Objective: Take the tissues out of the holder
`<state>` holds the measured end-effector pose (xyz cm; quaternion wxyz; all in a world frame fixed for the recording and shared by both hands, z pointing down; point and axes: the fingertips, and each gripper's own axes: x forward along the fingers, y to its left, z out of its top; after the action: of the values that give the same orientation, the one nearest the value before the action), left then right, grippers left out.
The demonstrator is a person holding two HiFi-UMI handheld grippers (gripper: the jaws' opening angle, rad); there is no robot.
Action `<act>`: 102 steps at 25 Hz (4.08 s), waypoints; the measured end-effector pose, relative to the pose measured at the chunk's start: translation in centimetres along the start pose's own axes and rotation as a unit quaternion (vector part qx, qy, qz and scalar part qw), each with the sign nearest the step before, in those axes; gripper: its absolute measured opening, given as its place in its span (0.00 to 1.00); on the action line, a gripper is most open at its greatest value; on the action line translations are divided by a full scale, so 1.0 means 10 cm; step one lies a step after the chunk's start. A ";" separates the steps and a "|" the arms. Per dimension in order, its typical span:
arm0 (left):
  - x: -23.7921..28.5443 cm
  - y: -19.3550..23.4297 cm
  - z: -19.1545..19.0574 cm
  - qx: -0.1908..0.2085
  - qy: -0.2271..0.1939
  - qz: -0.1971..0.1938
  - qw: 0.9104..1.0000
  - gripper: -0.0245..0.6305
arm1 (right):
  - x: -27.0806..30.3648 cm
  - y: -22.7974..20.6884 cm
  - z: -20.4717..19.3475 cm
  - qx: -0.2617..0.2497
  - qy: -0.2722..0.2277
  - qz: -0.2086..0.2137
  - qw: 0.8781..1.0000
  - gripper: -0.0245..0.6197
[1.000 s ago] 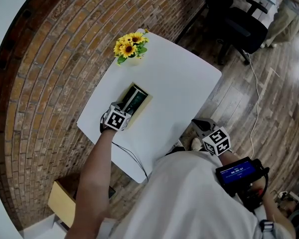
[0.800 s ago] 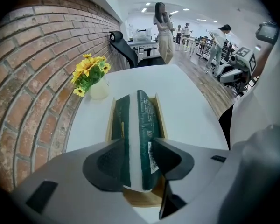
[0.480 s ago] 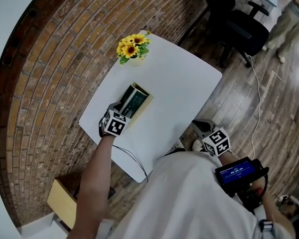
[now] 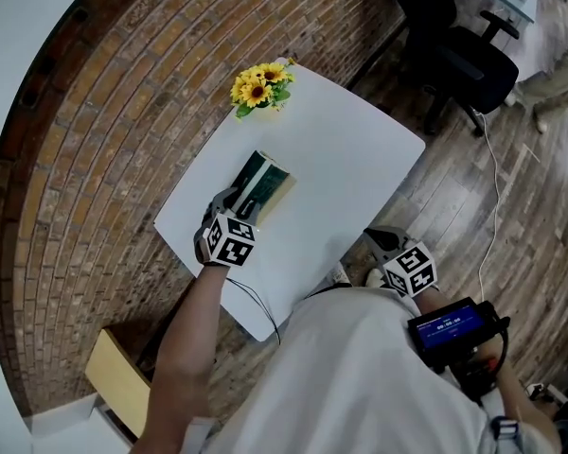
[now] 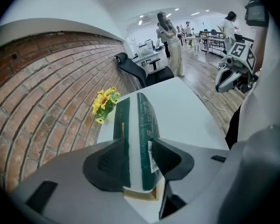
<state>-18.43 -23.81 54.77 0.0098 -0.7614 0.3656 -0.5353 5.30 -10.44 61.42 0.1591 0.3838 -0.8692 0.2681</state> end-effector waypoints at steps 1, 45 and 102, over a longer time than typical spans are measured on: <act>-0.02 -0.05 0.04 0.000 -0.003 -0.001 1.000 0.34 | 0.00 0.01 0.01 -0.001 -0.001 0.002 1.000 0.05; 0.78 -1.38 0.42 0.084 0.011 -0.068 0.994 0.35 | -0.51 -0.35 -0.26 0.058 -0.021 -0.067 0.996 0.05; -0.61 -1.32 -0.65 -0.396 -0.156 0.009 0.905 0.05 | 0.34 0.33 0.65 -0.079 -0.010 0.093 0.992 0.05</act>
<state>-17.50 -8.22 58.01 -0.2312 -0.7729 0.5481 -0.2207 0.10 -14.35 56.71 0.1547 0.2899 -0.9212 0.2082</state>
